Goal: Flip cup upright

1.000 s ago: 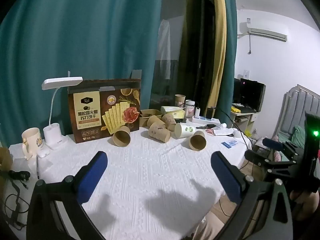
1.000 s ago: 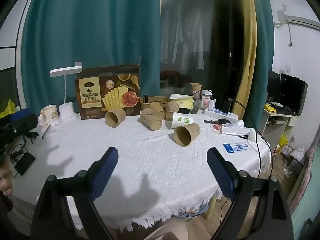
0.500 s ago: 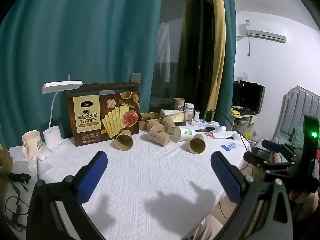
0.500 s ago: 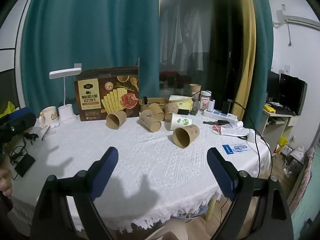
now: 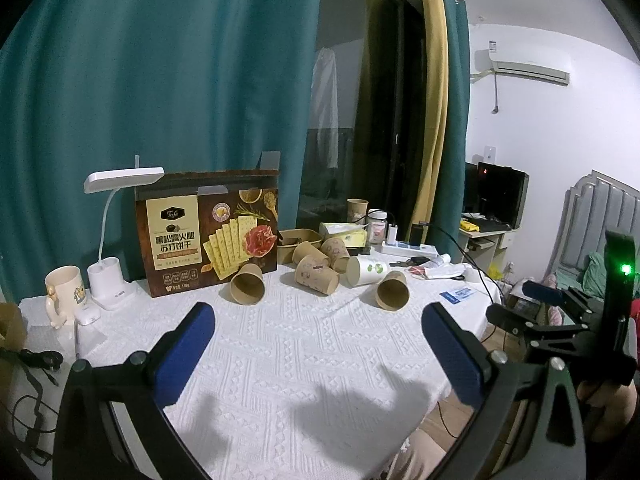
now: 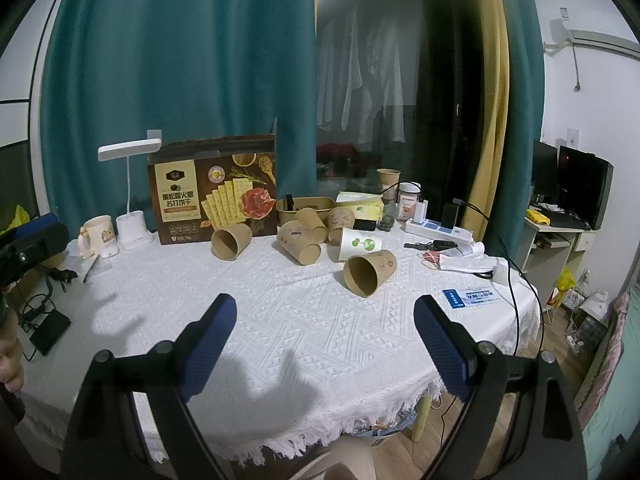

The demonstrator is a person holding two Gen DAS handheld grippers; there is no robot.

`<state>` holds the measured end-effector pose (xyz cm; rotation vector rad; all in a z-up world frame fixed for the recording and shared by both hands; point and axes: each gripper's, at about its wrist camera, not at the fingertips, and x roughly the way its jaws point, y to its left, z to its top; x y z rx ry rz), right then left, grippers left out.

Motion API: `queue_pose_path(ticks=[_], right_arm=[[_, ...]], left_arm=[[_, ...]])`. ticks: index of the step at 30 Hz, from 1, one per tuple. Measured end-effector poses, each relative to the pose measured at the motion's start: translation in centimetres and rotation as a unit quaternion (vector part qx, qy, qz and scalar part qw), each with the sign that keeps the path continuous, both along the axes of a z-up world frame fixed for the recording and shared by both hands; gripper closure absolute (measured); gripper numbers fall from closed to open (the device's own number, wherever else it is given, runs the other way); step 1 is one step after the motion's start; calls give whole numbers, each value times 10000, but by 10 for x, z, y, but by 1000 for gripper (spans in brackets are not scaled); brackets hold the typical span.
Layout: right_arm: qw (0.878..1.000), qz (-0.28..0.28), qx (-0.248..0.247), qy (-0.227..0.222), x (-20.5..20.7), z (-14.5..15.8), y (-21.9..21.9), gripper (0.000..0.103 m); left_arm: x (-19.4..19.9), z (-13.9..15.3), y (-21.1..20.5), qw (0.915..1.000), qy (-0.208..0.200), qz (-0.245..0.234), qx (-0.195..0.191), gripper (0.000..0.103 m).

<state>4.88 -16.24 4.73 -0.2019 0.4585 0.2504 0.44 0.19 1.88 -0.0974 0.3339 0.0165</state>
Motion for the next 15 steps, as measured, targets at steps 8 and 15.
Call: queue_pose_path(ticks=[8,15], right_arm=[[10000,-7,11,1,0,2,-2,14],[10000,-4,19,-2,0,0,-2,14]], left_arm=[[-2,-2,-2,10000,-26,1,5,0],[1,2,-2,10000,-35,-16,12,0]])
